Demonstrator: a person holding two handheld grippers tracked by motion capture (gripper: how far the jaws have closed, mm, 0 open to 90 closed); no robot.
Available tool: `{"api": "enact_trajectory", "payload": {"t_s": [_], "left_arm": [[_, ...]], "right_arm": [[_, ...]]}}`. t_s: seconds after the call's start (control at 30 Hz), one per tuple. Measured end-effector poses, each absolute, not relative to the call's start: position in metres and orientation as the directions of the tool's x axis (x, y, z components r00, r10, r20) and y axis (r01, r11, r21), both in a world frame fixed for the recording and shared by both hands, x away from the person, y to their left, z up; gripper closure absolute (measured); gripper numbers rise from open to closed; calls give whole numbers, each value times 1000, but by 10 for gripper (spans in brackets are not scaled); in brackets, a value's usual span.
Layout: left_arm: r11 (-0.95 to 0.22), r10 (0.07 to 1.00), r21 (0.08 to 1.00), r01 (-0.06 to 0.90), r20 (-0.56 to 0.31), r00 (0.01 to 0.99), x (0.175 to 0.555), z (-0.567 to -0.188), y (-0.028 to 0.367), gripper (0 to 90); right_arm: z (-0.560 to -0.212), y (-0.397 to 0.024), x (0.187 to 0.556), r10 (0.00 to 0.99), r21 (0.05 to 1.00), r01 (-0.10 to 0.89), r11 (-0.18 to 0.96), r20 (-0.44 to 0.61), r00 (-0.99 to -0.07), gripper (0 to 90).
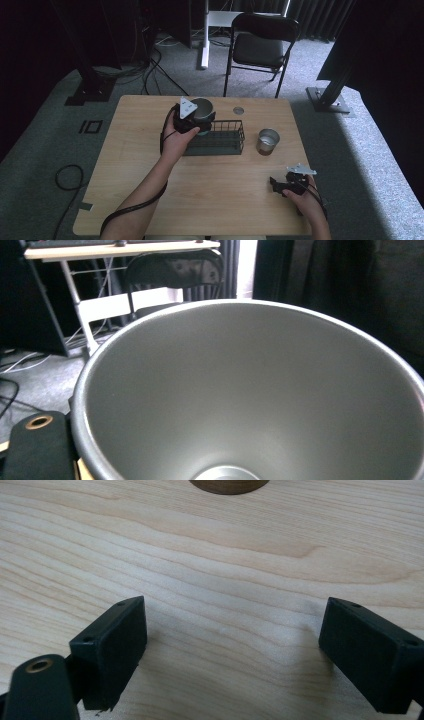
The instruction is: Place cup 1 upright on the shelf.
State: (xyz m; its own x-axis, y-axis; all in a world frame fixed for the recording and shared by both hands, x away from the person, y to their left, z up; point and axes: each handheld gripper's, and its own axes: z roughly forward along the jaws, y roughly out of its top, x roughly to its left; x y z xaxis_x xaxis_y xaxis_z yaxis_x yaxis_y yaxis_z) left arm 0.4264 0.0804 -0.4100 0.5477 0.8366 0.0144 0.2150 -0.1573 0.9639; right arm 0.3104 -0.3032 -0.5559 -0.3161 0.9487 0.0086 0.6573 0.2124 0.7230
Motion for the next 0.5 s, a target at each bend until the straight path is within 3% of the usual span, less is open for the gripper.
{"api": "enact_trajectory", "payload": {"t_s": [0.5], "left_arm": [[-134,861,959,250,-12,508,441,-441,95,138]], "right_arm": [[-556,-303,310,949,723,658,212,9,-315,116]]}}
